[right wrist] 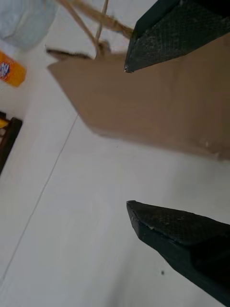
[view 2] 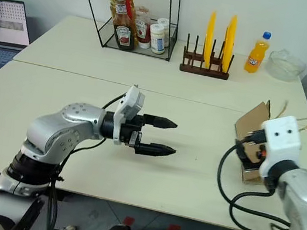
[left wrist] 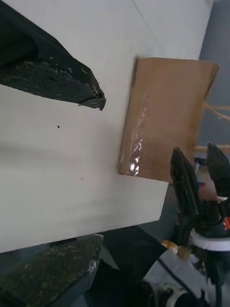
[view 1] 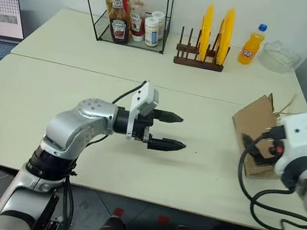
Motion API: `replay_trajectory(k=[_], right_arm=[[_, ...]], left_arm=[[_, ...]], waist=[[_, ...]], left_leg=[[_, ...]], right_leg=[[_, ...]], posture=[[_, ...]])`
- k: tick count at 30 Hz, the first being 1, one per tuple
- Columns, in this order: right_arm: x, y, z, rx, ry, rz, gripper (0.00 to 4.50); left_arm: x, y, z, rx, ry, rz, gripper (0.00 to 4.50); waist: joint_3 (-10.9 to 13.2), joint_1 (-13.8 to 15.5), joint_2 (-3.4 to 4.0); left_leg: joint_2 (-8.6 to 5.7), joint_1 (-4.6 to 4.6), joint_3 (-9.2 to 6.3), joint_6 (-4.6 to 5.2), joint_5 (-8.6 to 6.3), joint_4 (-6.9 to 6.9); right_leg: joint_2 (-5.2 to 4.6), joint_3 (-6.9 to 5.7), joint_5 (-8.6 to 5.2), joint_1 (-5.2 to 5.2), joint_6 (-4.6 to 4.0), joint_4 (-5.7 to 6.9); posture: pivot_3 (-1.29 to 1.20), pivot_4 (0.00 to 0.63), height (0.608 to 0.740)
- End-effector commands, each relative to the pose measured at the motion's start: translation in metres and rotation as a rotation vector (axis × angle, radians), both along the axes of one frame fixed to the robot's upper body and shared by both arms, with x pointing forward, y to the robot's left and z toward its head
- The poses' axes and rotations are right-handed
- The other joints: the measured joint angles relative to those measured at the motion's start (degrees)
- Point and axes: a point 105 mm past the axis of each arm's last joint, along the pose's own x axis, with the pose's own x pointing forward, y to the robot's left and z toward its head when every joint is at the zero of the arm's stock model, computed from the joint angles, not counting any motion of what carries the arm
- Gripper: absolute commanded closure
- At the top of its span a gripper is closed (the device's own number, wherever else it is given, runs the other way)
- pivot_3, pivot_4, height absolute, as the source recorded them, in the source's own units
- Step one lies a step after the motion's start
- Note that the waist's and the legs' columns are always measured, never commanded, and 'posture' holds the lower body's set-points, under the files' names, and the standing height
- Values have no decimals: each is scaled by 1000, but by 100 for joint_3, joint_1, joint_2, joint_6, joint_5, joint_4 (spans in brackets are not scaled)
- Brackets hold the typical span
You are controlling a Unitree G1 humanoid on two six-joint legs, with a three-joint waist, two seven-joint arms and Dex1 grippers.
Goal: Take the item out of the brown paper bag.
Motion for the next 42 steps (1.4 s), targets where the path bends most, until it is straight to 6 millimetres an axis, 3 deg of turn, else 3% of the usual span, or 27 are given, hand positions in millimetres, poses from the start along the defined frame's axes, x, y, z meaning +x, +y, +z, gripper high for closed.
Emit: replay_trajectory(k=[1, 14, 22, 26, 36, 42], right_arm=[[-3, -13, 13, -12, -17, -20, 0], [-26, 0, 7, 11, 113, 191, 0], [-24, -43, 13, 11, 162, -11, 0], [-19, -54, 16, 25, 202, -48, 0], [23, -52, 13, 202, 298, -34, 0], [33, -52, 7, 235, 348, -39, 0]], left_arm=[[0, -9, 14, -9, -78, -89, 35], [11, -27, 23, -49, -140, -165, 35], [9, -30, 23, -32, -147, -208, 35], [10, -34, 23, -35, -156, -216, 35], [11, -35, 25, -37, -168, -204, 35], [12, -27, 25, -24, -170, -171, 35]], waist=[[1, 22, -1], [2, 32, -4], [3, 32, -5], [3, 33, -5], [5, -13, -4], [6, -9, -3]], left_leg=[[0, -1, 0, 0, 0, 1], [0, 3, 1, 2, 1, 9], [0, 3, 2, 2, 1, 13], [0, 2, 3, 2, 1, 14], [0, 0, 4, 2, 2, 14], [1, -3, 4, 2, 2, 14]], right_leg=[[0, 0, 0, 0, 0, -1], [-1, 1, 1, 6, 2, 6], [-1, 2, 1, 7, 2, 7], [-1, 1, 1, 7, 2, 6], [-1, 3, 2, 5, 4, 4], [-1, 3, 2, 3, 4, 4]], posture=[[0, 150, 740], [0, 150, 740], [0, 150, 740], [0, 150, 740], [0, 150, 740], [0, 150, 740]])
